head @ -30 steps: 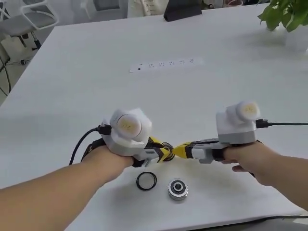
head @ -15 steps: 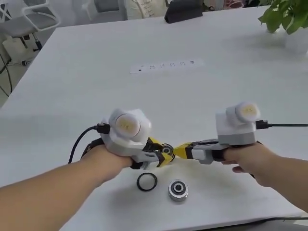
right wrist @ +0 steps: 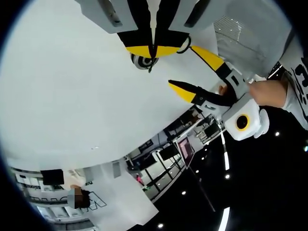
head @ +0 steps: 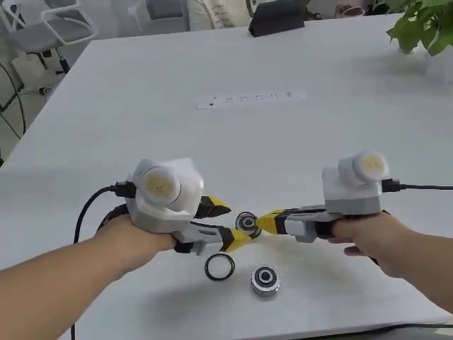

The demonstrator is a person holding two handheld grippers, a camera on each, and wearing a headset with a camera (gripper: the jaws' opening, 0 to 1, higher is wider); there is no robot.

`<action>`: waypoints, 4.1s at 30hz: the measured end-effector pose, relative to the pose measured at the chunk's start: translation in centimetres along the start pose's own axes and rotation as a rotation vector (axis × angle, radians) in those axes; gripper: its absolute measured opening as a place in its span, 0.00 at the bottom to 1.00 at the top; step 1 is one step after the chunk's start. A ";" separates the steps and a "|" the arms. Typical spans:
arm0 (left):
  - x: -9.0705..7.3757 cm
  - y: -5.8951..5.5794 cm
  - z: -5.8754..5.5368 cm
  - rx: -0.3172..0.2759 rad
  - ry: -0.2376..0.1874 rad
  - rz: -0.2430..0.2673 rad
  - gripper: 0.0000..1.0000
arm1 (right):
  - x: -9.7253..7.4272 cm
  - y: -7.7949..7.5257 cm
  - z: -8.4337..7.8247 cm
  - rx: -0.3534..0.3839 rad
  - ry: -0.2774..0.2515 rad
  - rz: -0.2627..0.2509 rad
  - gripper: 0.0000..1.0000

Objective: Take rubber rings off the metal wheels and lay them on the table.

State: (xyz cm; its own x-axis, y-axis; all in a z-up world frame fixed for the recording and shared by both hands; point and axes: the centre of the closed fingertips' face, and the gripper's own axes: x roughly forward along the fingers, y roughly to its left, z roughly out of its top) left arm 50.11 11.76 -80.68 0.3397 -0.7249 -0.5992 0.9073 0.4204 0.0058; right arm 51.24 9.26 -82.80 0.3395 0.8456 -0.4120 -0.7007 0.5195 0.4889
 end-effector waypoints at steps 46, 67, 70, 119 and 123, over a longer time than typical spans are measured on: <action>-8.9 -1.1 -2.2 -0.028 -0.053 0.066 0.74 | 1.4 6.7 -1.4 0.003 0.117 0.171 0.00; -9.6 -1.1 -3.3 -0.038 -0.026 0.077 0.73 | 2.9 6.2 -3.9 -0.021 0.203 0.129 0.00; -9.5 -1.1 -3.4 -0.042 -0.024 0.075 0.73 | 2.8 5.7 -4.0 -0.017 0.205 0.112 0.00; -4.8 0.9 0.0 0.006 -0.005 0.020 0.61 | -1.5 0.3 0.0 -0.160 0.075 -0.044 0.23; -4.0 1.2 -0.1 0.008 0.005 0.011 0.59 | -1.6 -0.1 -0.3 -0.178 0.083 -0.056 0.24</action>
State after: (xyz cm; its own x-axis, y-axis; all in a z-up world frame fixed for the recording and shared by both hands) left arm 49.80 15.21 -78.33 0.3486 -0.7172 -0.6034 0.9055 0.4240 0.0192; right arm 50.64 7.84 -82.43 0.3335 0.7992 -0.5000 -0.7844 0.5294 0.3230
